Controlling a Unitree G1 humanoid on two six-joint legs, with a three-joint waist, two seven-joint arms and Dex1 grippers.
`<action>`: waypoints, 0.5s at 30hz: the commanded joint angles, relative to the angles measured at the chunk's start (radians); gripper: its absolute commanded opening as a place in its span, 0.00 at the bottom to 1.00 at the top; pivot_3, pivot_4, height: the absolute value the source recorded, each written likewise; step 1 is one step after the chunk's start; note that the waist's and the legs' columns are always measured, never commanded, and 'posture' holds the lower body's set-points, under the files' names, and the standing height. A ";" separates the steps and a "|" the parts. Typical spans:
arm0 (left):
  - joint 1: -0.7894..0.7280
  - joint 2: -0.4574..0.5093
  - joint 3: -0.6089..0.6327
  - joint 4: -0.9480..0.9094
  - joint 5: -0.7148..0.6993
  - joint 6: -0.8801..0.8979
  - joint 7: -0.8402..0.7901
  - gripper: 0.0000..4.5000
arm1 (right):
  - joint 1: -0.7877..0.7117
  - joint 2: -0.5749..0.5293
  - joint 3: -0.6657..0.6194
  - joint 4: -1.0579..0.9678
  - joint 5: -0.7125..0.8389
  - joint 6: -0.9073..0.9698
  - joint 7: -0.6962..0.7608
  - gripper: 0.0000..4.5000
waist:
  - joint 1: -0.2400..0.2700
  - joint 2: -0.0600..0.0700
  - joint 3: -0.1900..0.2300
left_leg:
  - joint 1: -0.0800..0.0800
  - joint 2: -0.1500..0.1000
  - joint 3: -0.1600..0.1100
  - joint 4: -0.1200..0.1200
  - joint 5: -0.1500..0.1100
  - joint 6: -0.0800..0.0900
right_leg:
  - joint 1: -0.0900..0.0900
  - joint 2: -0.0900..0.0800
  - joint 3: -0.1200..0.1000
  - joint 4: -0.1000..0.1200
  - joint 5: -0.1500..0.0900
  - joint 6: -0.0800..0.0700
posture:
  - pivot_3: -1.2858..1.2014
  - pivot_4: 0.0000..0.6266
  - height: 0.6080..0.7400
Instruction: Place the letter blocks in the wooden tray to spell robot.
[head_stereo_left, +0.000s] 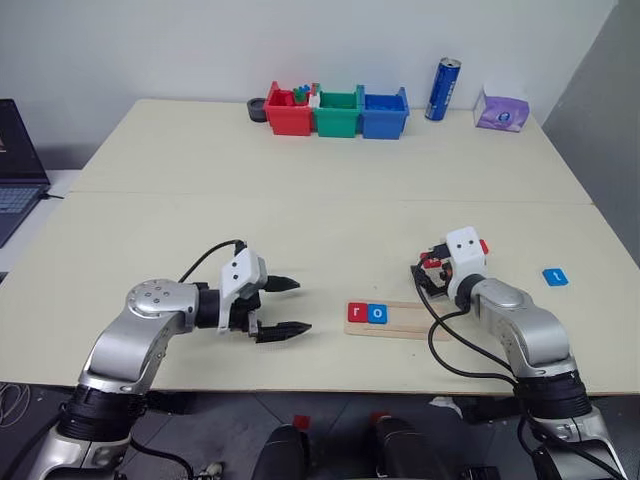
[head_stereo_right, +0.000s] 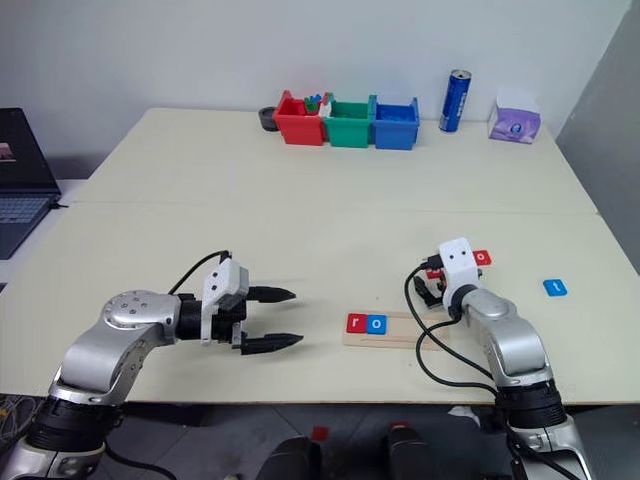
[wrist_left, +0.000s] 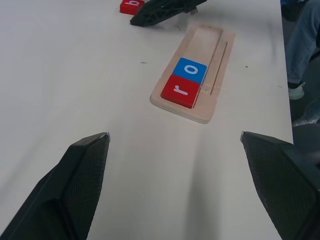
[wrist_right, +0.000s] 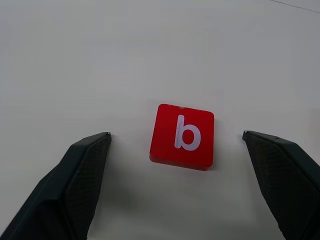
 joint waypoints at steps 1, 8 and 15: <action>0.015 0.015 0.017 -0.005 -0.008 -0.065 -0.006 0.98 | -0.015 0.010 -0.030 -0.034 -0.006 -0.013 -0.001 1.00 | 0.000 0.000 0.000 | 0.000 0.000 0.000 0.000 0.000 0.000 | 0.000 0.000 0.000 0.000 0.000 0.000 | 0.52 0.24 1.00; 0.042 0.016 0.000 0.055 0.009 -0.169 -0.019 0.98 | -0.017 0.057 -0.101 0.048 0.012 0.017 -0.021 1.00 | 0.000 0.000 0.000 | 0.000 0.000 0.001 0.000 0.000 0.000 | 0.000 0.000 -0.001 0.000 0.000 0.000 | 0.52 0.24 1.00; 0.038 0.005 -0.017 0.077 0.018 -0.250 -0.035 1.00 | -0.021 0.061 -0.099 0.077 0.004 0.014 -0.011 0.63 | 0.000 0.000 0.000 | 0.000 -0.001 0.001 0.000 0.000 0.000 | 0.000 0.000 -0.001 0.000 0.000 0.000 | 0.52 0.24 1.00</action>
